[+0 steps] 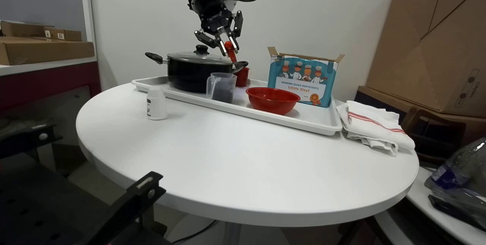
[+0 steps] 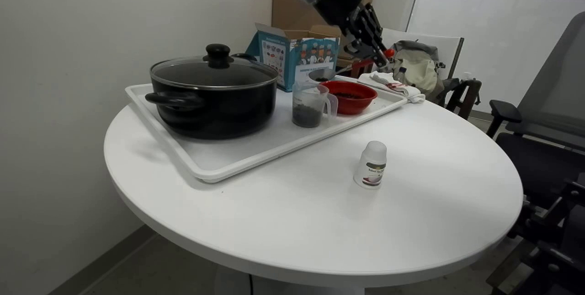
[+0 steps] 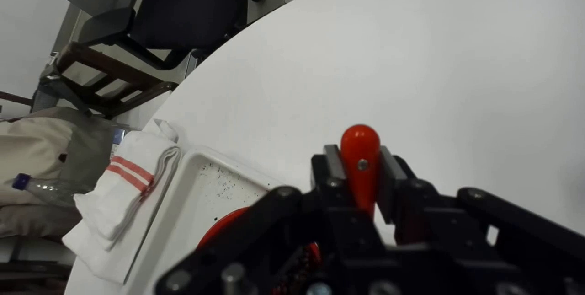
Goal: Use the spoon to scoop out some of the contents in the red bowl into the clear jug on the left
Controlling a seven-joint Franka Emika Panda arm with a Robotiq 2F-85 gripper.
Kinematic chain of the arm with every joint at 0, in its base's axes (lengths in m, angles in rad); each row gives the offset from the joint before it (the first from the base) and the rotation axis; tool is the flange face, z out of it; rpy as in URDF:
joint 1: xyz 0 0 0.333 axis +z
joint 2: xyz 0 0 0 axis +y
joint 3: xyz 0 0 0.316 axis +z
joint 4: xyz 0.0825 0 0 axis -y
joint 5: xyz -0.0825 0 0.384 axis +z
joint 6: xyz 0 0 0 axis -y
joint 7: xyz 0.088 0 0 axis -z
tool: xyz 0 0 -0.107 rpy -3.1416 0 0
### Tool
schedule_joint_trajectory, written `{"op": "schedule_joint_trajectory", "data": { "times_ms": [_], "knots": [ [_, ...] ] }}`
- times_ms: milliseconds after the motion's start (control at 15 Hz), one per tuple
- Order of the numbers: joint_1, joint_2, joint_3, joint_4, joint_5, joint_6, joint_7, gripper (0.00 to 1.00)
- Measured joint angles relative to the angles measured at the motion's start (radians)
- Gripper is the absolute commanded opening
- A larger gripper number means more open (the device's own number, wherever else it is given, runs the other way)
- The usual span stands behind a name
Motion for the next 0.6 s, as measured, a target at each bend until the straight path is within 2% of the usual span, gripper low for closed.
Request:
{"op": "schedule_joint_trajectory", "data": {
  "times_ms": [600],
  "knots": [
    [0.022, 0.001, 0.012, -0.002, -0.051, -0.013, 0.011, 0.1]
  ]
}}
